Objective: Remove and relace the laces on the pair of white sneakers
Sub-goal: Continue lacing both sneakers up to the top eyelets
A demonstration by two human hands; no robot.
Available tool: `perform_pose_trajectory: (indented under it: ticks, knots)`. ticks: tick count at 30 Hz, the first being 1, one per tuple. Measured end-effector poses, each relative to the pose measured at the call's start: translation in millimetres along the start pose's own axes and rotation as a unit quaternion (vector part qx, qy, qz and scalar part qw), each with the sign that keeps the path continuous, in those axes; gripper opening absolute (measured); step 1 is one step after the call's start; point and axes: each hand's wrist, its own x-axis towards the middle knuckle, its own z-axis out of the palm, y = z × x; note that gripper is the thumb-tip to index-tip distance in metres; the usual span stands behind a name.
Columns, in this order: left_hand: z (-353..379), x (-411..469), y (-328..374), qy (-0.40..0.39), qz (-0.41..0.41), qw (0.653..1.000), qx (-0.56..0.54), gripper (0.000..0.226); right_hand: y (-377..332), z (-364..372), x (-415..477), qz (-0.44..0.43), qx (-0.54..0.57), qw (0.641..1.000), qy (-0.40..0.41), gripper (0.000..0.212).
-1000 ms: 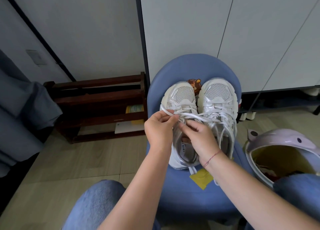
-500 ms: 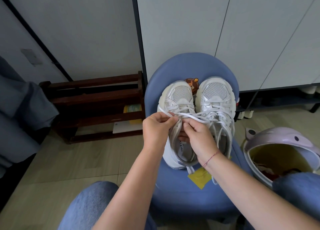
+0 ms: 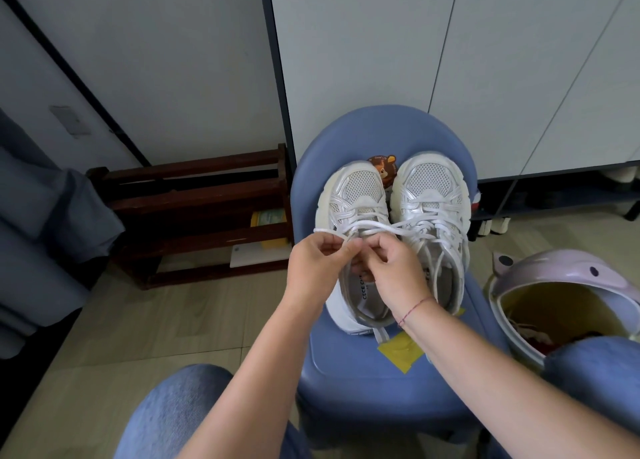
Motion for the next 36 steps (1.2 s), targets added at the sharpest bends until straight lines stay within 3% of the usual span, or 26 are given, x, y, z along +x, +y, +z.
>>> perform_pose_trajectory:
  ticks: [3,7,12,14,16,18,20,24,28,30,32,36]
  knots:
    - [-4.7,-2.3,-1.1,0.010,-0.006,0.999,-0.043,0.017,0.7,-4.3,-5.6,-0.085,-0.131,0.987,-0.031,0.015]
    - [-5.2,-1.8,-2.9,0.024,-0.029,0.996,-0.081,0.017,-12.2,-17.7,-20.8,-0.165,-0.333,0.916,-0.149,0.017]
    - [-1.4,-2.5,-1.4,0.033,-0.060,0.991,-0.117,0.014,-25.2,-37.7,-43.6,-0.062,-0.405,0.816,-0.407,0.025]
    - [-0.8,-1.5,-2.2,0.030,-0.068,0.989,-0.130,0.014,-25.3,-40.0,-45.3,-0.015,-0.400,0.799,-0.448,0.018]
    - [-0.3,-0.8,-2.5,0.026,-0.071,0.987,-0.142,0.015,-22.5,-38.8,-38.2,0.001,-0.370,0.842,-0.392,0.014]
    - [0.2,-0.4,-2.1,0.025,-0.074,0.985,-0.151,0.015,-16.6,-36.7,-25.5,0.001,-0.303,0.914,-0.269,0.015]
    - [0.5,-0.2,-2.3,0.025,-0.076,0.985,-0.152,0.015,-13.8,-31.3,-16.4,0.000,-0.213,0.963,-0.166,0.014]
    - [1.0,-2.1,-0.9,0.019,-0.071,0.985,-0.154,0.017,-9.5,-10.6,-13.9,0.028,-0.077,0.992,-0.101,0.024]
    - [1.3,-1.7,-0.9,0.018,-0.066,0.987,-0.148,0.017,-8.8,-0.8,-13.5,0.010,-0.078,0.994,-0.078,0.021]
    - [1.7,-1.1,-1.1,0.017,-0.066,0.986,-0.150,0.016,-12.3,-3.7,-14.2,0.023,-0.075,0.988,-0.134,0.023]
    - [2.1,-1.0,-1.6,0.019,-0.068,0.985,-0.158,0.016,-17.7,-10.5,-18.4,0.055,-0.086,0.963,-0.250,0.023]
    - [2.0,0.1,-1.8,0.021,-0.072,0.985,-0.158,0.014,-29.3,-27.4,-31.9,0.096,-0.189,0.836,-0.506,0.017]
